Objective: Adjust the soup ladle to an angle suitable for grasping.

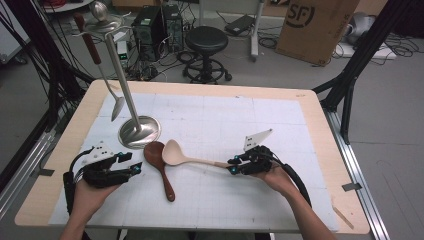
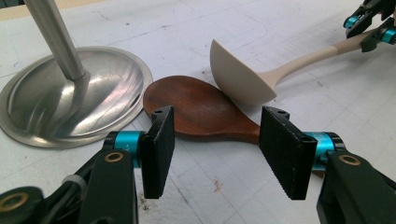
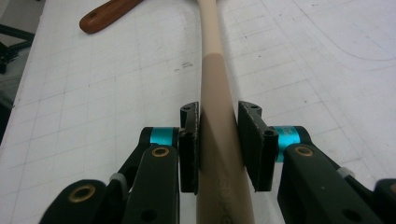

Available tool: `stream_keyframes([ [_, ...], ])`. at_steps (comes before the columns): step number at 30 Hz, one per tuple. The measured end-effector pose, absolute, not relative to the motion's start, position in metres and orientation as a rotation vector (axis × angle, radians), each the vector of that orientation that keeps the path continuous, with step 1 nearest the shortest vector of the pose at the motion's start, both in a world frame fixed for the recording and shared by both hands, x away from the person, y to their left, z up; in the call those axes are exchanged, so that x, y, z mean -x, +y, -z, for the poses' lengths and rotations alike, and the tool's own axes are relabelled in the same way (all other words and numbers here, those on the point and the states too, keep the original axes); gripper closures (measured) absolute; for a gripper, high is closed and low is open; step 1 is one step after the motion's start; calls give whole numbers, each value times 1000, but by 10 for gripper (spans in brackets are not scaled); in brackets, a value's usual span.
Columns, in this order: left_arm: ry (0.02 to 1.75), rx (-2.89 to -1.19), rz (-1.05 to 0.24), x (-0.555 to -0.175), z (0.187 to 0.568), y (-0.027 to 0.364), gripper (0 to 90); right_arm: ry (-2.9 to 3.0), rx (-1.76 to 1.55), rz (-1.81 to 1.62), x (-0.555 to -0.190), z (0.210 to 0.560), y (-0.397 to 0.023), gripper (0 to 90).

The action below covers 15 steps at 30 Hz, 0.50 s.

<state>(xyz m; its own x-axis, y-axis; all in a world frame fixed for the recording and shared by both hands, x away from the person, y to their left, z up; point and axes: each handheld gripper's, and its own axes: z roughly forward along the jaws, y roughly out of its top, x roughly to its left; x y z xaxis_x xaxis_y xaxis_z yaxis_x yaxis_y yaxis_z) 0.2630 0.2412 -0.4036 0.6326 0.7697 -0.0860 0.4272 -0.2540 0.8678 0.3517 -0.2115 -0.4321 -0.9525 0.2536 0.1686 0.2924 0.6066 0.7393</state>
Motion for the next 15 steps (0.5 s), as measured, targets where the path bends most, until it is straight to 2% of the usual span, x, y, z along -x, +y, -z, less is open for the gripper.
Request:
stream_keyframes([
  [15,950,-1883,-443,-263,403,242,460,-2783,429,1255,-357,441,-180,702],
])
